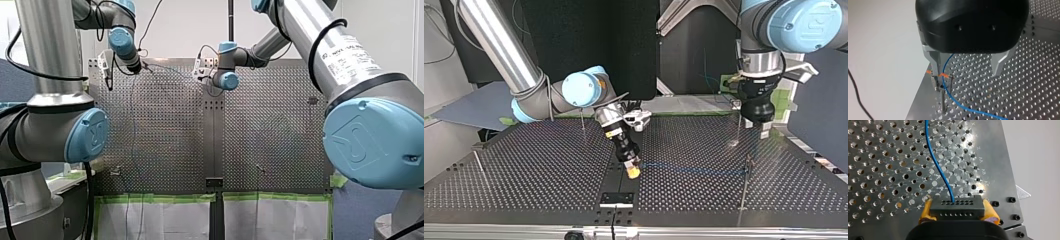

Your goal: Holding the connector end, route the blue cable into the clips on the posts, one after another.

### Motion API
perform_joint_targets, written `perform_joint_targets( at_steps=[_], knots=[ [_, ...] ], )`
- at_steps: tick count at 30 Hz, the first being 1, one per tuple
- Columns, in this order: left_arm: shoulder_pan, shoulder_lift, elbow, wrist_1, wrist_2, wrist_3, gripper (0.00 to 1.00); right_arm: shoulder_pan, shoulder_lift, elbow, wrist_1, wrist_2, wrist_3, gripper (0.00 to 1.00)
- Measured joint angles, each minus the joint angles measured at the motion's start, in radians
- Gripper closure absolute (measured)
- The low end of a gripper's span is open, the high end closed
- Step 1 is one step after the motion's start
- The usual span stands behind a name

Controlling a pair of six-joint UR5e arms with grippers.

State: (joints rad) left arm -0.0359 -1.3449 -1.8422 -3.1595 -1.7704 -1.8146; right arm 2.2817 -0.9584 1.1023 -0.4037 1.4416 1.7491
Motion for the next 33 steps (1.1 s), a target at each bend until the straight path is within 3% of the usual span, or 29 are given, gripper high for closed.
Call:
perform_joint_targets(
  at_steps=[13, 21, 33],
  knots=[
    [0.002, 0.001, 0.000, 0.019, -0.008, 0.029, 0.00, 0.000, 0.000, 0.000, 0.000, -0.001, 0.001, 1.00],
    [0.000, -0.007, 0.000, 0.005, 0.024, 0.089, 0.00, -0.001, 0.000, 0.000, 0.001, -0.001, 0.001, 1.00],
    [0.011, -0.031, 0.012, -0.025, 0.012, 0.182, 0.00, -0.002, 0.000, 0.000, 0.003, 0.002, 0.001, 1.00]
  ],
)
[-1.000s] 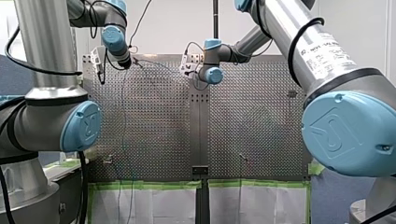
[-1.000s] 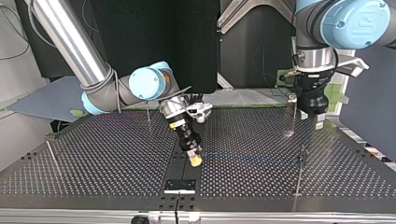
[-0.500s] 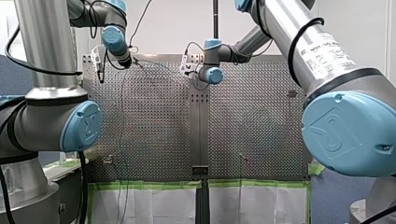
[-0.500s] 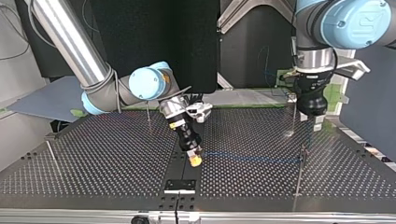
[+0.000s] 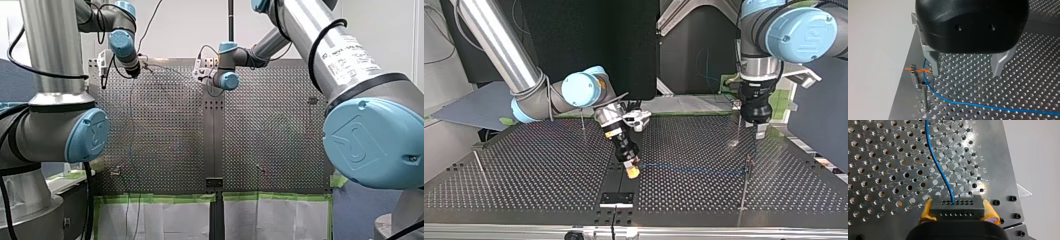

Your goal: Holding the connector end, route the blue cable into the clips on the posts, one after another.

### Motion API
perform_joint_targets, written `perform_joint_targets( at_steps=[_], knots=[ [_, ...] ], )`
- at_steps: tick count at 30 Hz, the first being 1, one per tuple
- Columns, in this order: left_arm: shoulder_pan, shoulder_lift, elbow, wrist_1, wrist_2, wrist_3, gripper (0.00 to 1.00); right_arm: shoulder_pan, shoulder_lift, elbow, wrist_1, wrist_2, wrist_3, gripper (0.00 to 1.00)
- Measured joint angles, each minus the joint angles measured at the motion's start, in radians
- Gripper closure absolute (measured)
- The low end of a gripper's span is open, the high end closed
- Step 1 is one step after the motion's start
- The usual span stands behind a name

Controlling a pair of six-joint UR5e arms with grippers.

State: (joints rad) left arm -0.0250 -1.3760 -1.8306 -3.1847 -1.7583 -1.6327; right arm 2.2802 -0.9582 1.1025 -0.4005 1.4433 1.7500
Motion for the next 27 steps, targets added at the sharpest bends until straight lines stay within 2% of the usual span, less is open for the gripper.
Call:
perform_joint_targets(
  at_steps=[11, 27],
  knots=[
    [0.004, 0.019, 0.086, -0.023, 0.038, -0.002, 0.00, 0.002, 0.000, 0.000, -0.001, 0.000, 0.000, 1.00],
    [0.001, 0.017, 0.094, -0.029, 0.040, -0.025, 0.00, 0.001, 0.001, 0.003, 0.001, -0.003, 0.002, 1.00]
  ],
)
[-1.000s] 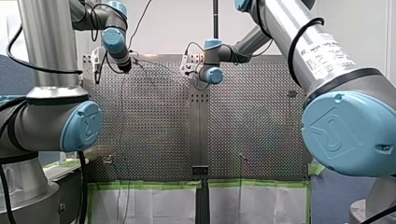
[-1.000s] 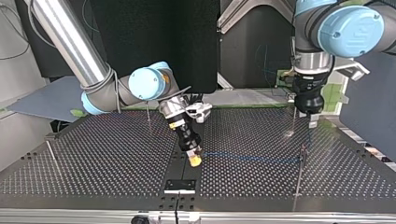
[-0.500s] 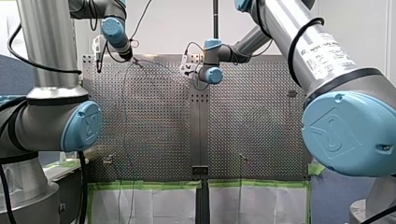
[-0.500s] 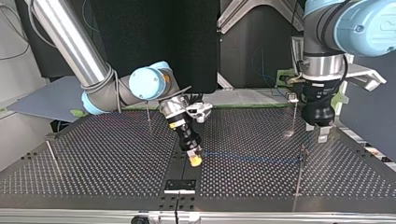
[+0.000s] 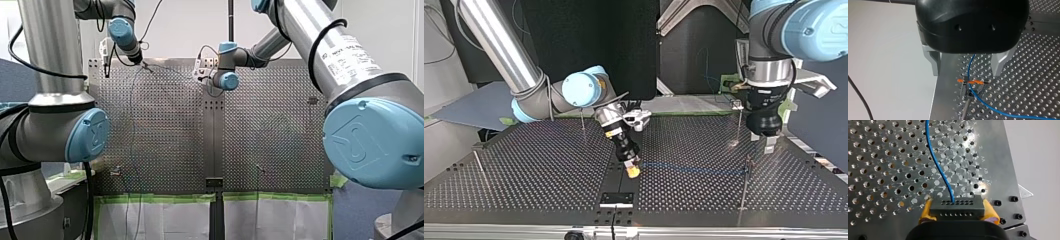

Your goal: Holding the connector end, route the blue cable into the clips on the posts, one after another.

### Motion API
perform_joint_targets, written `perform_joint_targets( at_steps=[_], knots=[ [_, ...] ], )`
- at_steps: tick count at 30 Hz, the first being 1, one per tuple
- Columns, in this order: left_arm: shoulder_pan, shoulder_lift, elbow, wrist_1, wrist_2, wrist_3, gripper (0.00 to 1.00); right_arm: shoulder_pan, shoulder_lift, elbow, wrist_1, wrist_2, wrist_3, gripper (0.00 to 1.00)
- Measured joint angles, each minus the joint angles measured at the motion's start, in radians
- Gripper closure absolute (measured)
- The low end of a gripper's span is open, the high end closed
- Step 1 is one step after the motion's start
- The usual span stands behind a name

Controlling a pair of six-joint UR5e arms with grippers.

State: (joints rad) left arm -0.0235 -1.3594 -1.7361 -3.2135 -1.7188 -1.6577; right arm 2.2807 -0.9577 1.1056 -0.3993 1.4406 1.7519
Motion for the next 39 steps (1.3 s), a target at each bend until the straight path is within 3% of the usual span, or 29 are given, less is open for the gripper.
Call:
perform_joint_targets(
  at_steps=[17, 23, 31, 39],
  knots=[
    [-0.013, 0.003, 0.000, -0.015, -0.002, -0.013, 0.00, 0.003, 0.000, 0.008, 0.000, 0.000, -0.003, 1.00],
    [-0.017, -0.001, 0.003, -0.020, 0.030, 0.023, 0.00, 0.004, 0.000, 0.008, 0.001, 0.000, -0.004, 1.00],
    [-0.029, -0.044, 0.055, -0.039, 0.093, 0.087, 0.00, 0.005, -0.001, 0.008, 0.003, 0.000, -0.007, 1.00],
    [-0.057, -0.103, 0.116, -0.059, 0.121, 0.131, 0.00, 0.013, -0.003, -0.002, 0.003, 0.001, -0.040, 1.00]
  ],
)
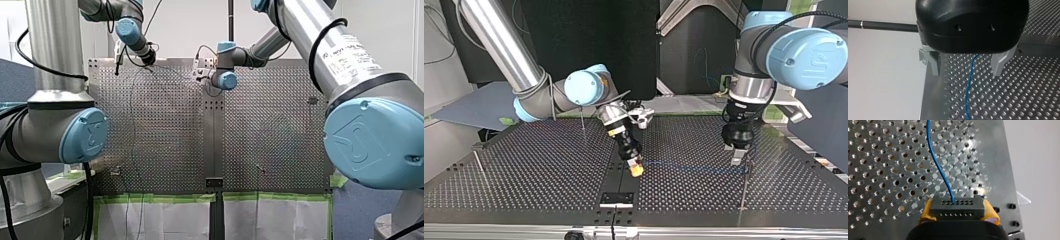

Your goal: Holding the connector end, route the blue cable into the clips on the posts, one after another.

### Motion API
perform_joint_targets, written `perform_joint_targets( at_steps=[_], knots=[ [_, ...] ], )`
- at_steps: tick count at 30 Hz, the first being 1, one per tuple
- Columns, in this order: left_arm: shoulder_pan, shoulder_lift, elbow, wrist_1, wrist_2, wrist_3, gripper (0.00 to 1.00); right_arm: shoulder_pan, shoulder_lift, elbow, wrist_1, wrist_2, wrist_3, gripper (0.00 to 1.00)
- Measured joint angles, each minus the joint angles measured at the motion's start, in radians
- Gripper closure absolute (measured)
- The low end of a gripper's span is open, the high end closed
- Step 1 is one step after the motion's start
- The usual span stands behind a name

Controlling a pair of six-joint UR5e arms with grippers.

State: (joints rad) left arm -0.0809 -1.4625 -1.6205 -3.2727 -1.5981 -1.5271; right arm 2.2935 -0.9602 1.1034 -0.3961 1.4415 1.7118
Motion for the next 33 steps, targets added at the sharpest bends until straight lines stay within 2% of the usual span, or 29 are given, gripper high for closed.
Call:
perform_joint_targets(
  at_steps=[5, 12, 22, 33],
  knots=[
    [-0.009, -0.018, 0.037, 0.008, 0.003, 0.004, 0.00, 0.016, 0.000, -0.013, 0.002, 0.000, -0.017, 1.00],
    [-0.016, -0.054, 0.045, 0.015, 0.002, 0.008, 0.00, 0.035, -0.001, -0.019, 0.004, 0.000, -0.019, 1.00],
    [-0.019, -0.078, 0.045, 0.029, -0.003, 0.010, 0.00, 0.044, -0.002, -0.025, 0.009, 0.002, -0.018, 1.00],
    [-0.019, -0.129, 0.048, 0.112, -0.029, -0.018, 0.00, 0.048, -0.003, -0.025, 0.013, 0.002, -0.014, 1.00]
  ],
)
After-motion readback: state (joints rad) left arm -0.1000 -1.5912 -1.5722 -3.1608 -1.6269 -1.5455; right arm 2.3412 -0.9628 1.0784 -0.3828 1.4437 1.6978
